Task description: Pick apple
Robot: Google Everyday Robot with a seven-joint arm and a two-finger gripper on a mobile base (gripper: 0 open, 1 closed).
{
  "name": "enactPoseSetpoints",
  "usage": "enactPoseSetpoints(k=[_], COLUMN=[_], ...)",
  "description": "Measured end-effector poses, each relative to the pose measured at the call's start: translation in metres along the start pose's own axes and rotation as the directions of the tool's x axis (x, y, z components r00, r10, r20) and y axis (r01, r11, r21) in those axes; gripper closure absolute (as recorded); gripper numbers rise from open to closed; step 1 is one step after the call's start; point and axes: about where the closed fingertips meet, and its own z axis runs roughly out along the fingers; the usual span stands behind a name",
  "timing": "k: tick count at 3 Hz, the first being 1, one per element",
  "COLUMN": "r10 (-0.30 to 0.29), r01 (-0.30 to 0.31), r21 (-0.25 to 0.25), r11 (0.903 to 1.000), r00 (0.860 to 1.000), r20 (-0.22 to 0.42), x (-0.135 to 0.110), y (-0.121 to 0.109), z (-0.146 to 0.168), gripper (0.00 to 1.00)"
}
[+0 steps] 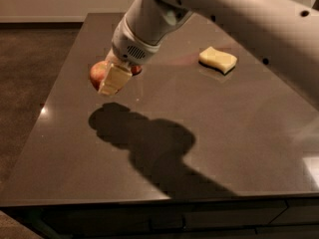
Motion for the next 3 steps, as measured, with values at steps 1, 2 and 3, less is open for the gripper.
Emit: enactPoseSetpoints(k=[1,2,3], r10=[-0.062,-0.136,-0.137], r01=[0.062,0.140,0.140], r21=[-0.020,-0.057,-0.057], r11=[0.9979,0.9885,0.9885], r00=[0.998,0.989,0.989], r20=[0.033,0.060,0.060], x=[-0.013,-0.026,-0.026], y=[0.002,0.007,0.007], z=[-0.028,-0.051,-0.051], gripper=[1.00,1.00,1.00])
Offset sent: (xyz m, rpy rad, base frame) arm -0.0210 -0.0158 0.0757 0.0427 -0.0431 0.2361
